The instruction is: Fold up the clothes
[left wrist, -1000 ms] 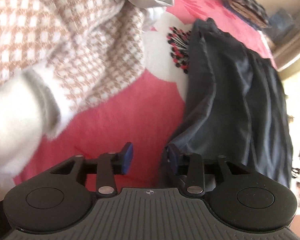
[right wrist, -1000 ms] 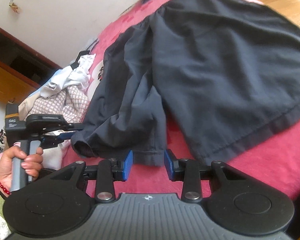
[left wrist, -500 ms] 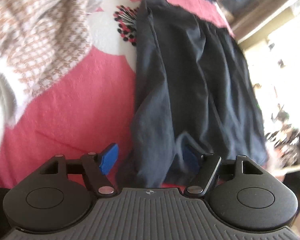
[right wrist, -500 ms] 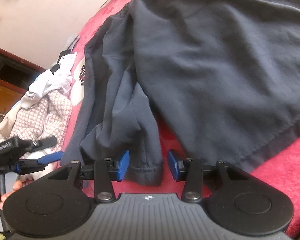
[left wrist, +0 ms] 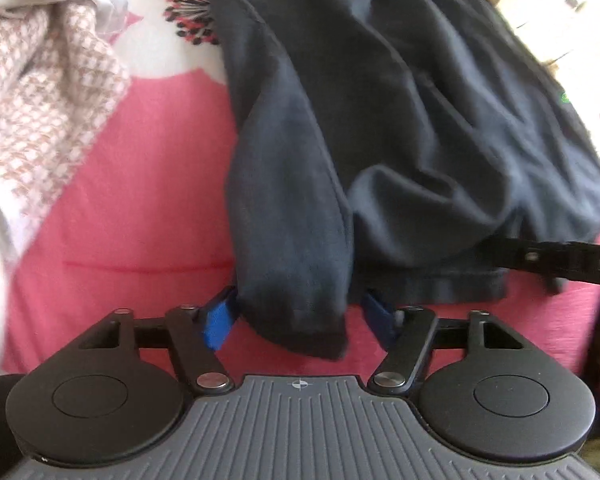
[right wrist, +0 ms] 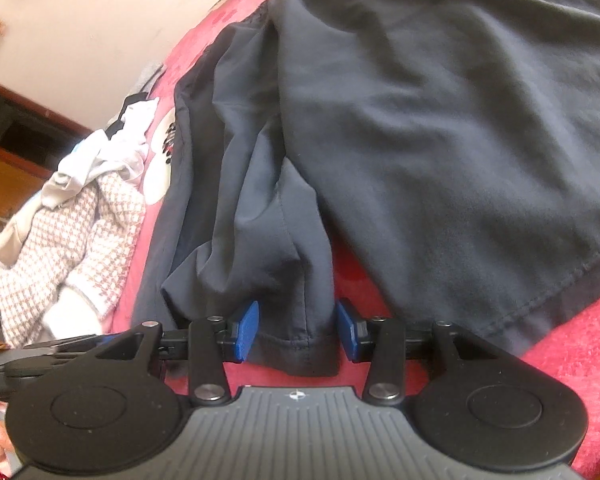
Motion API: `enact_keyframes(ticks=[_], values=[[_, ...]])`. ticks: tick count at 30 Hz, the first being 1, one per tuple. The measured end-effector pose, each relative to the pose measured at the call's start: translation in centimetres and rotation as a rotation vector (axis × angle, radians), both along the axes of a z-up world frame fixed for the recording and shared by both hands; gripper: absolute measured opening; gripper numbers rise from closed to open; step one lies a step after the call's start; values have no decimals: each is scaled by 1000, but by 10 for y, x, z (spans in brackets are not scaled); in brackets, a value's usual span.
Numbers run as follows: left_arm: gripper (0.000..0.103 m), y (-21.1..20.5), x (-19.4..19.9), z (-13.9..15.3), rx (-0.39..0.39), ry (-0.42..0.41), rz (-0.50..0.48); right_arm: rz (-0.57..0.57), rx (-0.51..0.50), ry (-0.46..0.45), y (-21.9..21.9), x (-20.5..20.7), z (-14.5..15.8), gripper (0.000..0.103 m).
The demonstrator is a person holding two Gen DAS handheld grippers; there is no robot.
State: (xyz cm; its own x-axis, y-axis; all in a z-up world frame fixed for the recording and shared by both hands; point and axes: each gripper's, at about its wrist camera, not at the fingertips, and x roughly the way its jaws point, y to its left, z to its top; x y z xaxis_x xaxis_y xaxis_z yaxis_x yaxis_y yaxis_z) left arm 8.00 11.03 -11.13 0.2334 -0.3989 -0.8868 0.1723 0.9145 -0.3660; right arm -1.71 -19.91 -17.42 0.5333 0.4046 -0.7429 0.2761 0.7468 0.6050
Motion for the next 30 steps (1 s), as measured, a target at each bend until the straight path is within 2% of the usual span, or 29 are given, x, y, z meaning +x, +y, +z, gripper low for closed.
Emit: enact_keyframes(ticks=[1, 2, 3, 5, 7, 10, 12, 14, 16, 18, 21, 24, 26, 27, 28, 29, 30], values=[[47, 0, -1, -1, 5, 3, 5, 12, -15, -6, 3, 1, 0, 45], [43, 0, -2, -3, 11, 6, 10, 28, -39, -13, 7, 2, 0, 41], [32, 0, -4, -4, 16, 9, 15, 47, -71, -22, 11, 3, 2, 37], [18, 1, -6, -7, 27, 15, 25, 83, -103, -36, 16, 3, 4, 3], [11, 1, -9, -10, 38, 20, 34, 76, -73, -62, 14, 1, 9, 3], [7, 45, -3, -7, -246, 188, 191, 45, -29, -140, 2, -9, 30, 3], [7, 67, -3, -10, -401, 297, 264, 15, 57, -169, -12, -20, 42, 3], [7, 78, -4, -8, -441, 325, 275, 21, 171, -152, -25, -28, 48, 3], [7, 83, -3, -10, -432, 343, 279, 42, 246, -105, -31, -31, 46, 3], [8, 87, 2, -12, -420, 354, 285, 75, 281, -16, -28, -30, 33, 3], [9, 83, 6, -12, -357, 325, 279, 62, 273, 133, -20, -29, 4, 3], [13, 87, -2, -3, -307, 312, 293, 40, 160, 194, -16, -28, -12, 8], [15, 90, 0, -2, -290, 293, 301, 41, 95, 212, -12, -30, -14, 15], [17, 93, 1, 0, -285, 285, 306, 49, 87, 204, -12, -32, -11, 19], [17, 95, 2, 0, -281, 273, 312, 62, 57, 196, -11, -35, -6, 31], [19, 97, 3, 3, -278, 261, 315, 81, 2, 183, -8, -36, 1, 38], [21, 100, 4, 5, -274, 249, 319, 100, -61, 169, -5, -37, 9, 39]])
